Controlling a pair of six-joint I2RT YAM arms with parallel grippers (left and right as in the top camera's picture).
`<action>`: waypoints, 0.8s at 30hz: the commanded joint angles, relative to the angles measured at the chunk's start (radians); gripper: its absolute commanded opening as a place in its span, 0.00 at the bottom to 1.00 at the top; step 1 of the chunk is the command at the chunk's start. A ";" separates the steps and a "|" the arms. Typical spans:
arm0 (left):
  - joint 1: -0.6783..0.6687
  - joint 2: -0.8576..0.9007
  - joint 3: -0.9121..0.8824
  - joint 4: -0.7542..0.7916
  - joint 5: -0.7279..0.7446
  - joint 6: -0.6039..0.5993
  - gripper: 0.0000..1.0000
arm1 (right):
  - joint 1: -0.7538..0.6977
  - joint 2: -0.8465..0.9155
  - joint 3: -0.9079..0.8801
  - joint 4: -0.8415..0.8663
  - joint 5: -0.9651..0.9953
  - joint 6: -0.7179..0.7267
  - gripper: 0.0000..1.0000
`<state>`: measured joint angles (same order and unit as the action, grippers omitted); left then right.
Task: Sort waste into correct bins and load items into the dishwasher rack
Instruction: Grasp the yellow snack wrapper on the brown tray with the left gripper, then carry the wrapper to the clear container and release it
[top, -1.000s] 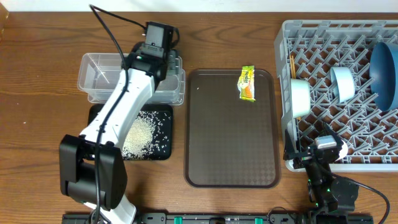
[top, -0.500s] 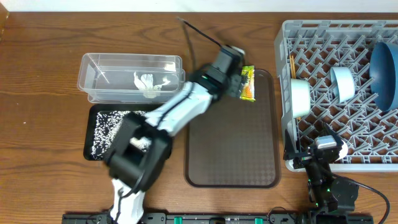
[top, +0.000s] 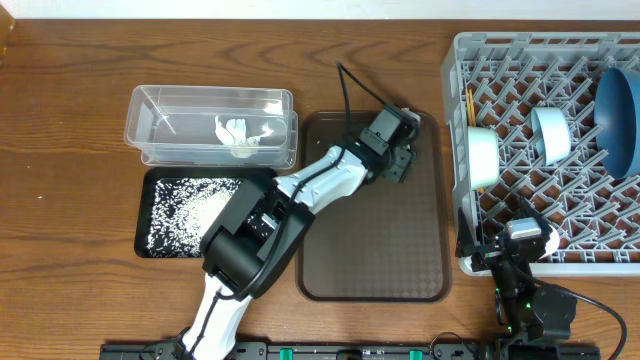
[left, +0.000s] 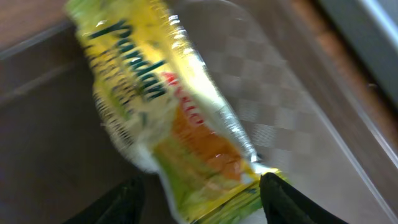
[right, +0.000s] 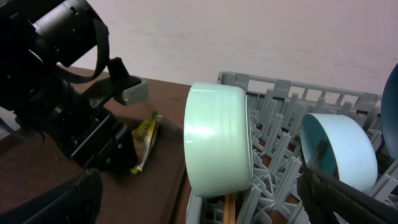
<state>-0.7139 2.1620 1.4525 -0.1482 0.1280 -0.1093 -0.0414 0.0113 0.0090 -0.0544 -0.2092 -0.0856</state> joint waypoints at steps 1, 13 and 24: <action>-0.007 0.010 -0.010 0.005 0.018 -0.008 0.59 | -0.011 -0.005 -0.003 0.000 -0.004 -0.005 0.99; -0.006 0.026 -0.039 -0.019 0.011 -0.022 0.60 | -0.011 -0.005 -0.003 0.000 -0.004 -0.005 0.99; -0.004 0.018 -0.039 -0.140 0.011 -0.051 0.06 | -0.011 -0.005 -0.003 0.000 -0.004 -0.006 0.99</action>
<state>-0.7208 2.1582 1.4361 -0.2417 0.1295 -0.1390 -0.0414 0.0113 0.0090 -0.0544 -0.2092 -0.0856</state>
